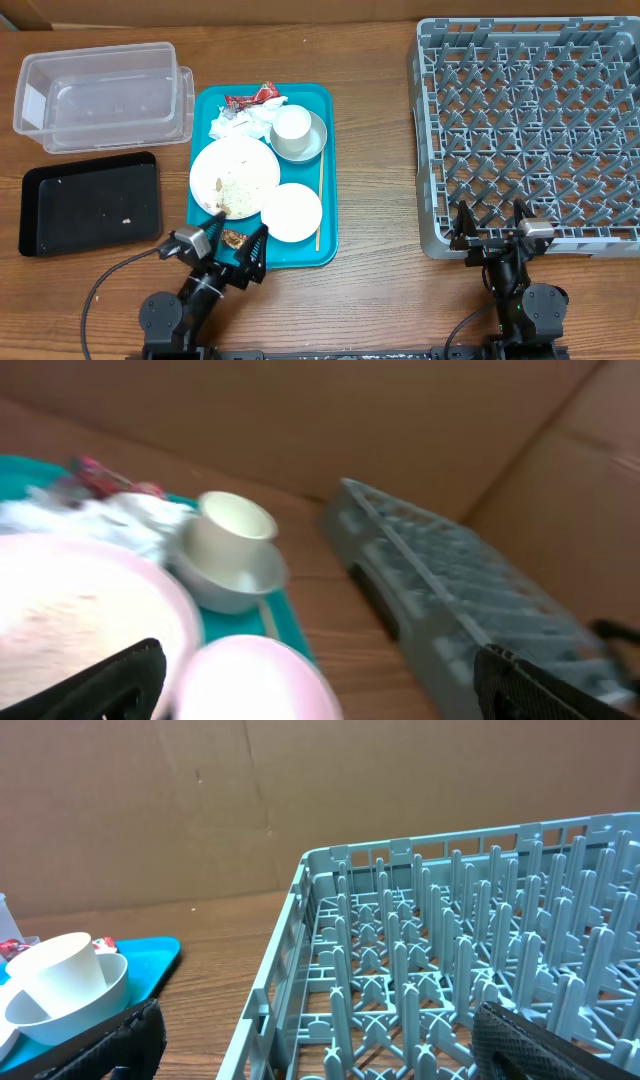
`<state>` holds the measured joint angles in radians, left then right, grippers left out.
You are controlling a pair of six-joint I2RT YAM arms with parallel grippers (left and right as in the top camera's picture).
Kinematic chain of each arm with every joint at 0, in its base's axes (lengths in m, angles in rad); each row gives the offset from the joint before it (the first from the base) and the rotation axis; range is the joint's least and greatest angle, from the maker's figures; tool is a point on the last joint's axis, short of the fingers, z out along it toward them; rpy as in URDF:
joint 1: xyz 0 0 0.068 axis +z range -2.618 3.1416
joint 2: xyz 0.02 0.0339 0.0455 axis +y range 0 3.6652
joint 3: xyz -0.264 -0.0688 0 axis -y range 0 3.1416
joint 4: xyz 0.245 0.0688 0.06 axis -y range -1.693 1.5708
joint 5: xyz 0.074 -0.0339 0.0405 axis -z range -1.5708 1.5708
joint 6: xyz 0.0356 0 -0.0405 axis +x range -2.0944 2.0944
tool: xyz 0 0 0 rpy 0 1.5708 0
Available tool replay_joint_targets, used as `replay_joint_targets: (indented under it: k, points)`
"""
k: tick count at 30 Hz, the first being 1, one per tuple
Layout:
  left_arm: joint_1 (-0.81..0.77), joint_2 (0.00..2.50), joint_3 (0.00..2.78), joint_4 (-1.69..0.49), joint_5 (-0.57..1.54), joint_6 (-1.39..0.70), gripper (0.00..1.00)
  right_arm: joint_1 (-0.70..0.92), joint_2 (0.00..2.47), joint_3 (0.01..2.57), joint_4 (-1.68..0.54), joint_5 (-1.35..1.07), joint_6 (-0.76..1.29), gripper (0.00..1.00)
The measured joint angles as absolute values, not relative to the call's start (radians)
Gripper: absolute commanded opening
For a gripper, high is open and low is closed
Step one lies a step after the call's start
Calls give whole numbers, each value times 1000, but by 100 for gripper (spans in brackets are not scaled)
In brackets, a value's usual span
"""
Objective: Sort waste into correct bins and load items into the dishwasher
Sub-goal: 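Reach left gripper to the brown food scrap on the teal tray and grasp it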
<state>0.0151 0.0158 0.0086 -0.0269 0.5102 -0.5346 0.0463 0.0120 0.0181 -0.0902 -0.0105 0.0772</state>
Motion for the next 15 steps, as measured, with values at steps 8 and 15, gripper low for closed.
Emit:
replay_joint_targets:
  k: [8, 15]
  points:
    - [15, 13, 18, 163, 673, -727, 100, 46, 12, 18, -91, -10, 77, 100]
    - [15, 109, 177, -86, 708, -717, 100, 46, 12, 18, -90, -10, 77, 100]
